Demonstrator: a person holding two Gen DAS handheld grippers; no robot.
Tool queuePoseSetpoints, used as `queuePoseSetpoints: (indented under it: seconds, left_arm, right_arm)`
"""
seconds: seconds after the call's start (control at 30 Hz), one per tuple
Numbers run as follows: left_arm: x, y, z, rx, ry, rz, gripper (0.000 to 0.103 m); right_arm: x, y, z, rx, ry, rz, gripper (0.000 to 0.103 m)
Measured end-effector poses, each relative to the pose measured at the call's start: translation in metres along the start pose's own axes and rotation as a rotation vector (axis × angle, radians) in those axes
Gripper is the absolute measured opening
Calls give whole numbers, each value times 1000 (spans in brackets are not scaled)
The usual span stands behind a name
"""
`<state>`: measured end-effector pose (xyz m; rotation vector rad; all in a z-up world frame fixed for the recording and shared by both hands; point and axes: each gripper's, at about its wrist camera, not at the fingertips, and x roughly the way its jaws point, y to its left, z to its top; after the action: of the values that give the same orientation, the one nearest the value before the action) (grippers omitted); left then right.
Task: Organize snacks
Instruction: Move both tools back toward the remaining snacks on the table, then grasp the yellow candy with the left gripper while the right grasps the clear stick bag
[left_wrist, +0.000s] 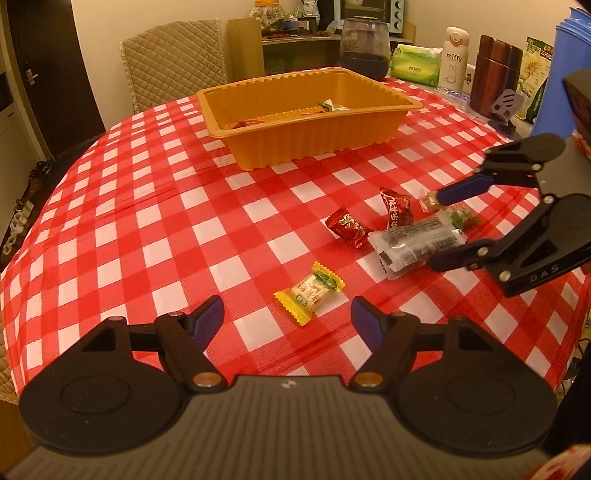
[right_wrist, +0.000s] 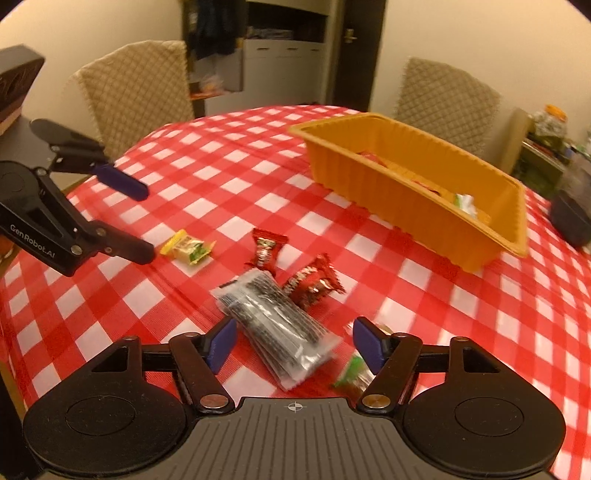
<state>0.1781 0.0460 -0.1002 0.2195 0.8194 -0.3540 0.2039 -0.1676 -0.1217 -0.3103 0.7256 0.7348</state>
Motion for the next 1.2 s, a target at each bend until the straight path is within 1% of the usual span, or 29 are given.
queuePoseSetpoints:
  seconds: [0.13, 0.2, 0.3, 0.37, 0.47, 0.53, 0.6, 0.63, 0.7, 0.77, 0.8, 0.83, 0.87, 0.93, 1.0, 1.1, 1.17, 1.2]
  left_arm:
    - [3, -1, 2, 1, 0, -8, 74]
    - [5, -1, 2, -3, 0, -10, 75]
    - [7, 0, 2, -9, 1, -11, 75]
    - [7, 1, 2, -11, 2, -8, 75]
    - [6, 2, 2, -13, 1, -4, 75]
    - [6, 3, 2, -17, 1, -3, 75]
    - [7, 3, 2, -20, 1, 4, 75]
    - [7, 3, 2, -21, 0, 5, 75]
    - [8, 2, 2, -20, -1, 3, 75]
    - [10, 1, 2, -6, 4, 10, 75]
    - [11, 0, 2, 6, 8, 16, 75]
    - [13, -1, 1, 19, 12, 20, 75]
    - [14, -2, 1, 28, 16, 22, 75]
    - [17, -3, 1, 41, 19, 18, 74]
    - [19, -6, 2, 57, 17, 3, 73]
    - [24, -10, 5, 102, 12, -10, 68]
    - [28, -13, 7, 132, 9, -10, 61]
    - [31, -14, 7, 145, 12, -8, 59]
  right_arm:
    - [15, 0, 3, -37, 10, 24, 70]
    - [23, 0, 5, -44, 24, 22, 70]
    - [27, -4, 6, 13, 42, 45, 70]
    - [23, -5, 6, 48, 69, 62, 70]
    - [13, 1, 2, 83, 96, 109, 70]
    - [7, 9, -1, 97, 95, 143, 69]
    - [7, 13, -1, 93, 84, 124, 66]
    - [8, 13, 0, 101, 81, 109, 62]
    - [12, 11, 2, 130, 68, 86, 58]
    - [16, 10, 5, 148, 58, 66, 52]
    - [17, 9, 6, 154, 52, 57, 51]
    - [18, 10, 6, 154, 47, 45, 48]
    - [18, 12, 7, 148, 44, 28, 43]
    - [19, 16, 7, 122, 39, -9, 39]
    - [18, 18, 7, 117, 41, -16, 39]
    - [12, 17, 7, 128, 25, 2, 38]
    - [7, 17, 9, 126, 8, -11, 38]
    - [5, 16, 9, 129, 0, -18, 38]
